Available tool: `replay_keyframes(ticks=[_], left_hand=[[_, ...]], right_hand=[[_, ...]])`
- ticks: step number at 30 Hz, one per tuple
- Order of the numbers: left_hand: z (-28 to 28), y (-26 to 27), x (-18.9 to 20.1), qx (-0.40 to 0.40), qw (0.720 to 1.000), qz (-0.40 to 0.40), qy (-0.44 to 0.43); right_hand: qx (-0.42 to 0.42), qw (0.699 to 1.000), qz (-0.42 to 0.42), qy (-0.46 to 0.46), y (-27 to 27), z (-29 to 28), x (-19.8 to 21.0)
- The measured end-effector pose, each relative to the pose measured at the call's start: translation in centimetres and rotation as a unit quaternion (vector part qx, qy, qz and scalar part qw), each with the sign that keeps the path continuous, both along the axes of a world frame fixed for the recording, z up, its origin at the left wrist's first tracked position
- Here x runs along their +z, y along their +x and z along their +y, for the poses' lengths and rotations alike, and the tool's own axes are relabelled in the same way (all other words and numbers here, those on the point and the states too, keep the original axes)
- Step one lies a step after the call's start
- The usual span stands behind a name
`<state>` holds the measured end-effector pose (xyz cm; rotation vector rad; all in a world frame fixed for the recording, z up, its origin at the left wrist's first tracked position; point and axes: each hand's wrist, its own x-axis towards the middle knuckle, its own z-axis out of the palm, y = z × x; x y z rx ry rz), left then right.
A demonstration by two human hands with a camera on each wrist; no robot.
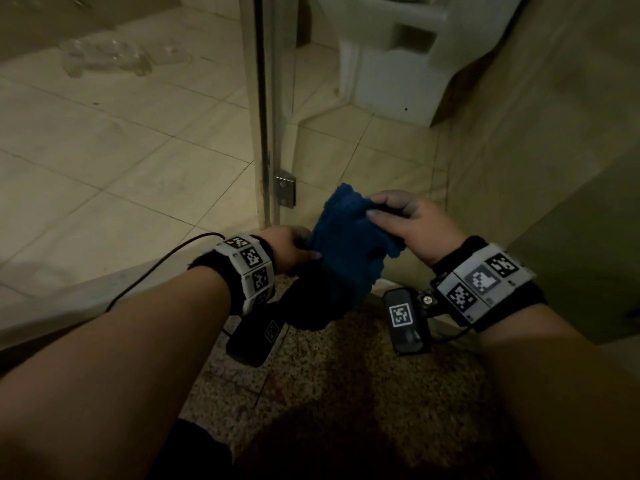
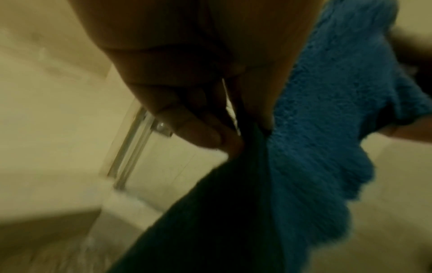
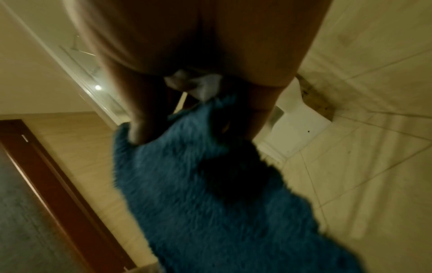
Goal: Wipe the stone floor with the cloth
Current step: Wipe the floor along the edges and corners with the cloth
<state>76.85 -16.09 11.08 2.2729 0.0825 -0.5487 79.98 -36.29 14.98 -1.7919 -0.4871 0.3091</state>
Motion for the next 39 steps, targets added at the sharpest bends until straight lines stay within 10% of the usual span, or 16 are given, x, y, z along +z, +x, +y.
replay_keyframes(ticks=[7, 14, 26, 35, 39], left_hand=[[0.0, 0.9, 0.2, 0.053, 0.991, -0.126, 0.017], [0.1, 0.8, 0.6, 0.046, 0.98, -0.167, -0.096], [-0.4, 0.8, 0.9, 0.031, 0.964, -0.189, -0.182], [0.1, 0.8, 1.4, 0.034, 0.98, -0.192, 0.037], [0.1, 0.7, 1.1, 0.128, 0.976, -0.12, -0.127]], right_hand=[[0.165, 0.959, 0.196, -0.12, -0.9, -1.7, 0.1], [-0.035, 0.937, 0.053, -0.344, 0.5, -2.2, -3.6], [-0.111, 0.963, 0.242, -0.046, 0.5, 0.9, -5.4], [-0.157, 0.976, 0.153, 0.008, 1.1, 1.4, -4.6], [-0.146, 0.985, 0.091, 0.019, 1.5, 1.1, -4.0]])
